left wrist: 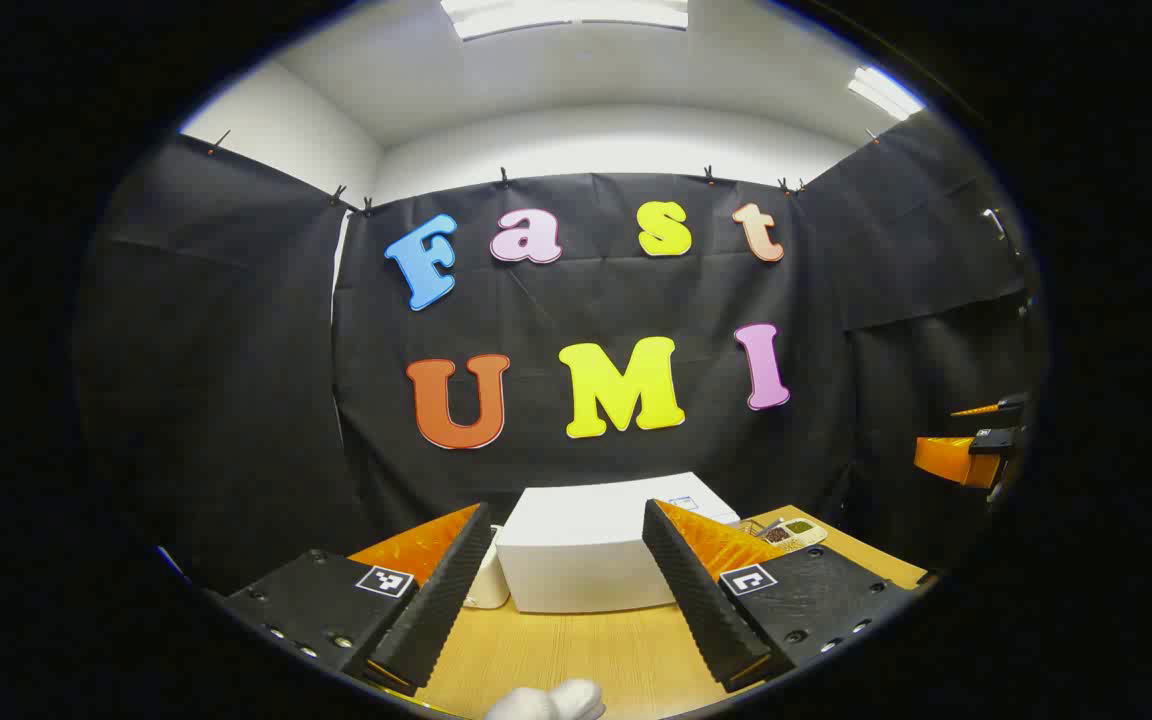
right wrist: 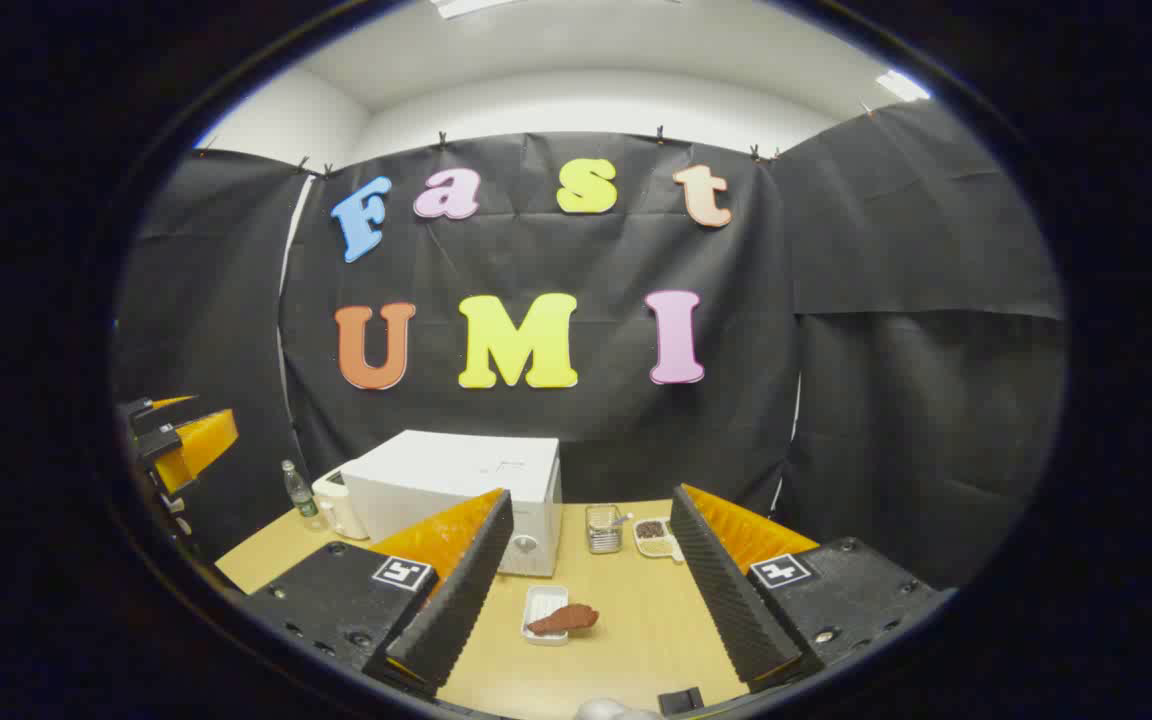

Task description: Open the microwave oven with the left hand, put the food in, and close the microwave oven.

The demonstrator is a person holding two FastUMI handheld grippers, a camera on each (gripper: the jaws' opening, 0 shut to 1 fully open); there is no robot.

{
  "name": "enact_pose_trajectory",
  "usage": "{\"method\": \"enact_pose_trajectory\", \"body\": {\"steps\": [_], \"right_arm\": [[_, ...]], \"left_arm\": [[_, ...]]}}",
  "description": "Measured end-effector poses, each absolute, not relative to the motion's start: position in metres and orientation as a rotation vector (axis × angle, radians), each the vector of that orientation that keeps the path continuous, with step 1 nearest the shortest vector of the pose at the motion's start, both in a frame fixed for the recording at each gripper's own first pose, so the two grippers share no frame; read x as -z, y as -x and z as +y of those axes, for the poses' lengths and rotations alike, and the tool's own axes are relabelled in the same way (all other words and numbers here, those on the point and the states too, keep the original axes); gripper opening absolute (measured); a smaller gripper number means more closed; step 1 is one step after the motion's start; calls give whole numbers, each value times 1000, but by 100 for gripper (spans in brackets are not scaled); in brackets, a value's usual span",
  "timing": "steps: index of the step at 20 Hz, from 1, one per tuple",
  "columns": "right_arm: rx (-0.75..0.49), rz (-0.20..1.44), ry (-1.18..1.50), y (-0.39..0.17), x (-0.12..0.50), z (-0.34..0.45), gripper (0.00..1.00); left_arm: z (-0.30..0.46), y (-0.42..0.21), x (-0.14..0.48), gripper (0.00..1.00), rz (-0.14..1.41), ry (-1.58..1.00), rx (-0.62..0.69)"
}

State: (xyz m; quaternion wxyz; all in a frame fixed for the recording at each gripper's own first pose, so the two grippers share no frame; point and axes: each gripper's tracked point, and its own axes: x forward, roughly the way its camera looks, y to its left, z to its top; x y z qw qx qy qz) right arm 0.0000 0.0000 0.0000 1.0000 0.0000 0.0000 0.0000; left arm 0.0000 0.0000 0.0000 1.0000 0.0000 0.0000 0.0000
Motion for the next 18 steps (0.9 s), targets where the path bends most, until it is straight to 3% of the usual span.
{"method": "enact_pose_trajectory", "body": {"steps": [16,17,18], "right_arm": [[6,9,2,-8,0,1,91],[12,16,-2,-9,2,-3,100],[17,21,-3,-11,2,-6,100]], "left_arm": [[3,-16,22,95,18,-11,0],[-2,-21,31,95,27,-12,7],[-8,-26,39,95,31,-10,15]]}}
